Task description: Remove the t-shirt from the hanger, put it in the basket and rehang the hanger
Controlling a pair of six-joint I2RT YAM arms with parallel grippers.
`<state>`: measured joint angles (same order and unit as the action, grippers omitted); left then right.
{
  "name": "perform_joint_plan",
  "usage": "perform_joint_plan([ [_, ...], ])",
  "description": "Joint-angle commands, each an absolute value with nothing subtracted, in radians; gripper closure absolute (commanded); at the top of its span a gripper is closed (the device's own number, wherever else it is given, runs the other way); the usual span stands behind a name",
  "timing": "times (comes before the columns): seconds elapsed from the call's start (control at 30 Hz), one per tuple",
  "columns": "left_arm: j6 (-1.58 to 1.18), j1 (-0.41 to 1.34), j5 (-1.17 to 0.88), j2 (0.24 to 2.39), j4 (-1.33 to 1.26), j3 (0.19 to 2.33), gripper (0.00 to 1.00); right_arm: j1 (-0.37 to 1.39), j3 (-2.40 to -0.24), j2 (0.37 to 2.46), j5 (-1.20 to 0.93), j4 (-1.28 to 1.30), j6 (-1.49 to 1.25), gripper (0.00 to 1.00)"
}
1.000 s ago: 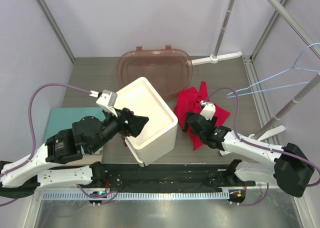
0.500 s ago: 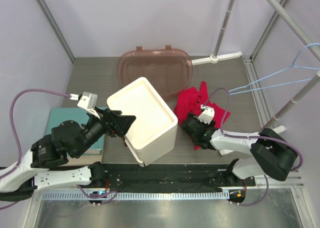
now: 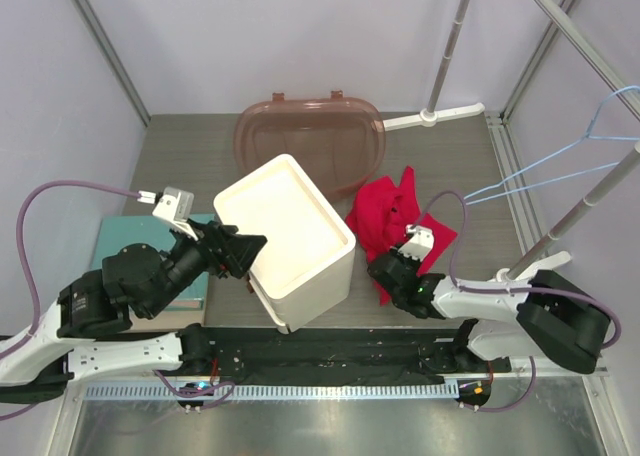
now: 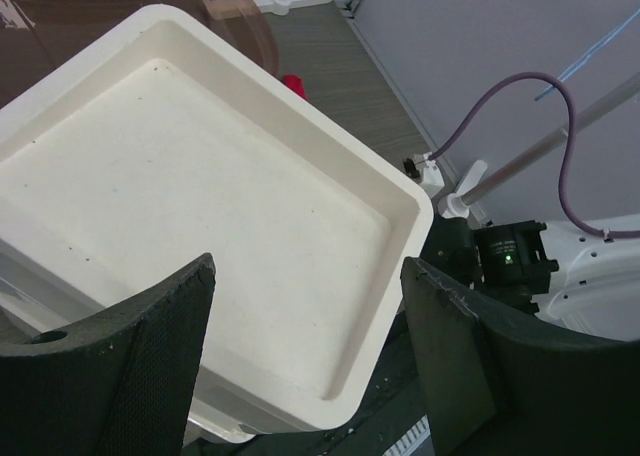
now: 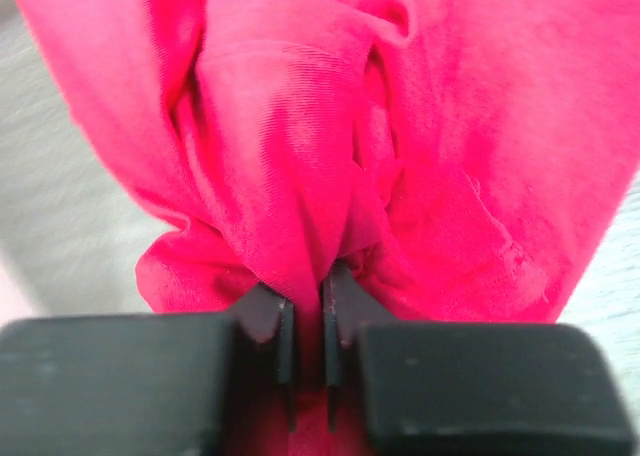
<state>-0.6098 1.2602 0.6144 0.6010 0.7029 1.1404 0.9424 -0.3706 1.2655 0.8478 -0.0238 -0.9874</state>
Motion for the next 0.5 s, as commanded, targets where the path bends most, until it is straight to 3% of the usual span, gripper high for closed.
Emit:
perform_joint_plan([
  [0.0, -0.62, 1.259, 0.641, 0.583, 0.709, 1.137, 0.25, 0.999, -0.33, 1.094, 0.753, -0.006, -0.974, 0.94],
  [0.07, -0.618, 1.258, 0.647, 0.574, 0.709, 1.135, 0.25, 1.034, -0.325, 0.963, 0.742, 0.057, -0.956, 0.99],
  [0.2, -0.612, 1.259, 0.655, 0.571, 0.704, 1.132, 0.25, 1.055, -0.35, 0.8, 0.718, 0.245, -0.914, 0.99],
  [0.47, -0.607, 1.259, 0.663, 0.589, 0.698, 1.115, 0.25, 1.055, -0.527, 0.732, 0.644, 0.455, -0.766, 0.99],
])
